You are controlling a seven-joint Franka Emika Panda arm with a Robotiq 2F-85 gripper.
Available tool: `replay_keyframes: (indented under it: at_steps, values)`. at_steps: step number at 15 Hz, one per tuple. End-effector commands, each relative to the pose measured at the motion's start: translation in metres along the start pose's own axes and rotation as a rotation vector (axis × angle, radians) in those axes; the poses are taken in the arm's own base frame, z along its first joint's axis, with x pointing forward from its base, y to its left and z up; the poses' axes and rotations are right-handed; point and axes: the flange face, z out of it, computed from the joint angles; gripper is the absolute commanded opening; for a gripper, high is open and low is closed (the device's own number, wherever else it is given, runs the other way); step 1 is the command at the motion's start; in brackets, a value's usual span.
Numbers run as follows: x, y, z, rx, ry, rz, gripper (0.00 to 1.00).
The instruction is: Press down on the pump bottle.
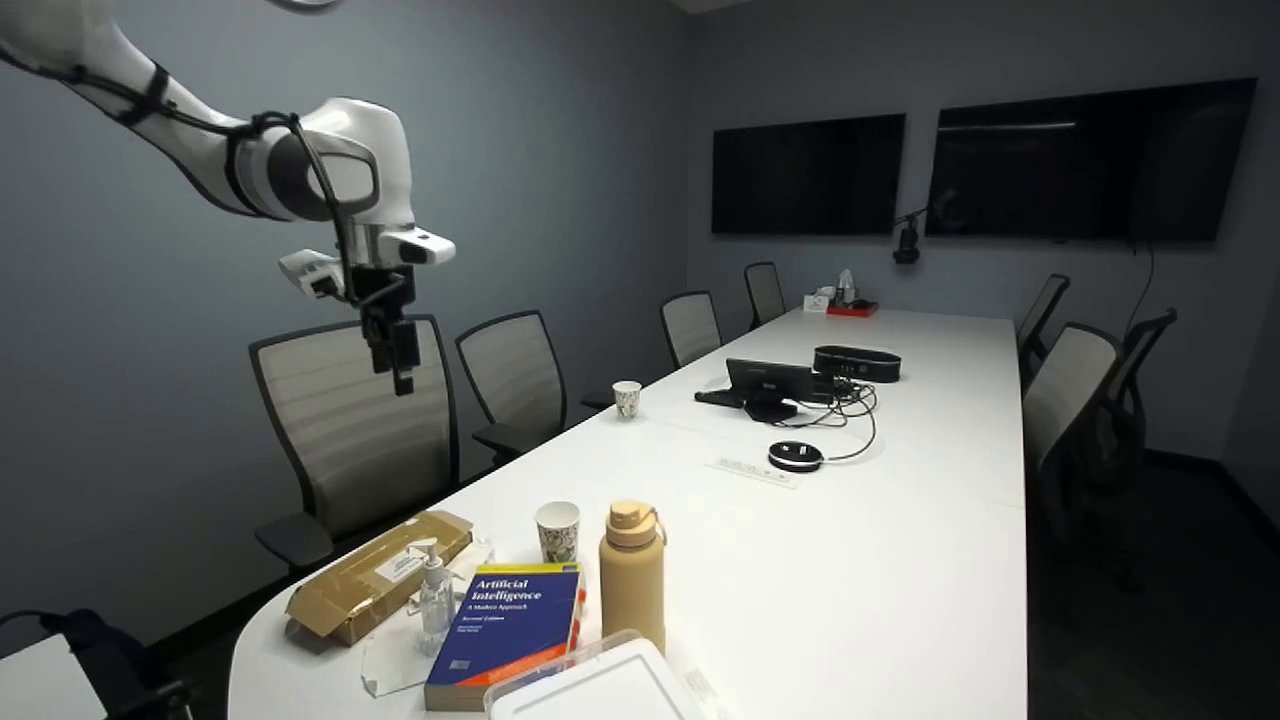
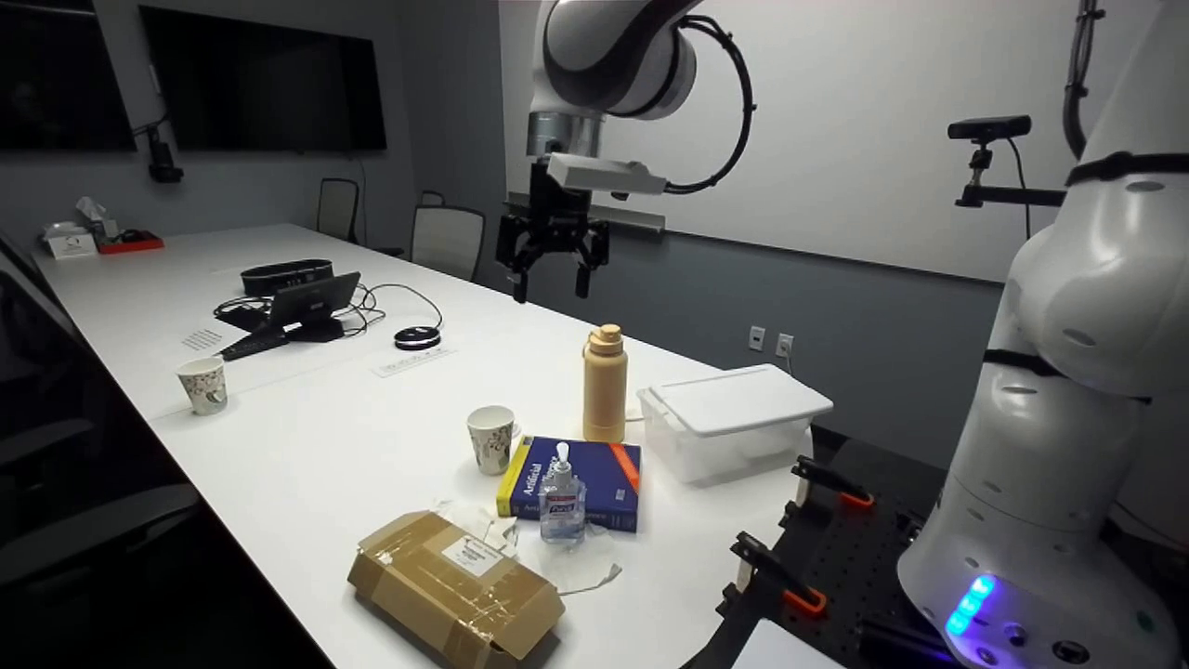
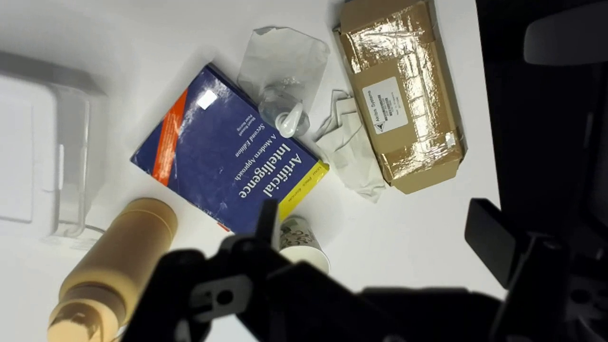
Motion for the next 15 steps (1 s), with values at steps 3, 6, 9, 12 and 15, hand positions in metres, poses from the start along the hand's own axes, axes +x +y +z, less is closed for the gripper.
replay_keyframes:
  at_steps: [3, 6, 9, 12, 15]
  values:
    - [0.04, 0.0, 0.068, -0.008, 0.026, 0.107, 1.0]
    - [0.051, 0.005, 0.1, -0.011, 0.043, 0.141, 1.0]
    - [0.054, 0.012, 0.122, -0.021, 0.019, 0.177, 1.0]
    - [0.051, 0.018, 0.142, -0.04, -0.017, 0.209, 0.66]
    - [0.045, 0.021, 0.155, -0.058, -0.036, 0.23, 0.42]
